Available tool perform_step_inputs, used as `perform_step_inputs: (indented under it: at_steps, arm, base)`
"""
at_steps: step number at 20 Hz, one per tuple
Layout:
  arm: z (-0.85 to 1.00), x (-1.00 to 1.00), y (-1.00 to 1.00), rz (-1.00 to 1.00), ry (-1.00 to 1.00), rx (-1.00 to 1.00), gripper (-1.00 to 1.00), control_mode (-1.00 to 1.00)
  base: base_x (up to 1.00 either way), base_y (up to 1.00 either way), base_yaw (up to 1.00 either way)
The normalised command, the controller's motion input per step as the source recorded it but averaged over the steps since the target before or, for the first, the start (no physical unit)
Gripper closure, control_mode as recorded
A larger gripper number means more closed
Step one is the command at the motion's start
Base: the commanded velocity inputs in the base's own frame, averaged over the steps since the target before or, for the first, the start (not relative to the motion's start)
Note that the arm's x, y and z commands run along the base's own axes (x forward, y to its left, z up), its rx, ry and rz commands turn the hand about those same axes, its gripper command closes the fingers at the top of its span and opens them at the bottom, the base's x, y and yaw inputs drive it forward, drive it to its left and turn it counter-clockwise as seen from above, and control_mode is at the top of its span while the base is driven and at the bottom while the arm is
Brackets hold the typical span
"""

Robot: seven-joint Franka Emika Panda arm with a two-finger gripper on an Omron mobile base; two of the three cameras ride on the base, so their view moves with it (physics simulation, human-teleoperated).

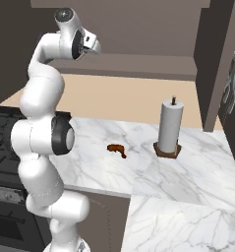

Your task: Retrieve the tupperware from the cabinet, then place the raw meat into the tupperware to avoid contamination.

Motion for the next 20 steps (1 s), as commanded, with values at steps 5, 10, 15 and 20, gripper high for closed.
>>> perform_step_inputs:
  at_steps: [5,10,15,20]
  arm:
    - [-0.20,-1.00,-0.34,0.06,-0.02,0.00,1.00,-1.00]
    - [-0.34,-1.00,-0.37,0.07,0.00,0.00,1.00,-1.00]
    - [-0.47,-1.00,-0.36,0.07,0.00,0.00,1.00,-1.00]
    - [-0.77,-0.99,-0.23,0.09,0.09,-0.04,1.00,-1.00]
  base:
    - [0.00,0.00,0.00]
    - [0.00,0.00,0.00]
    - [0.00,0.00,0.00]
    - [0.00,0.00,0.00]
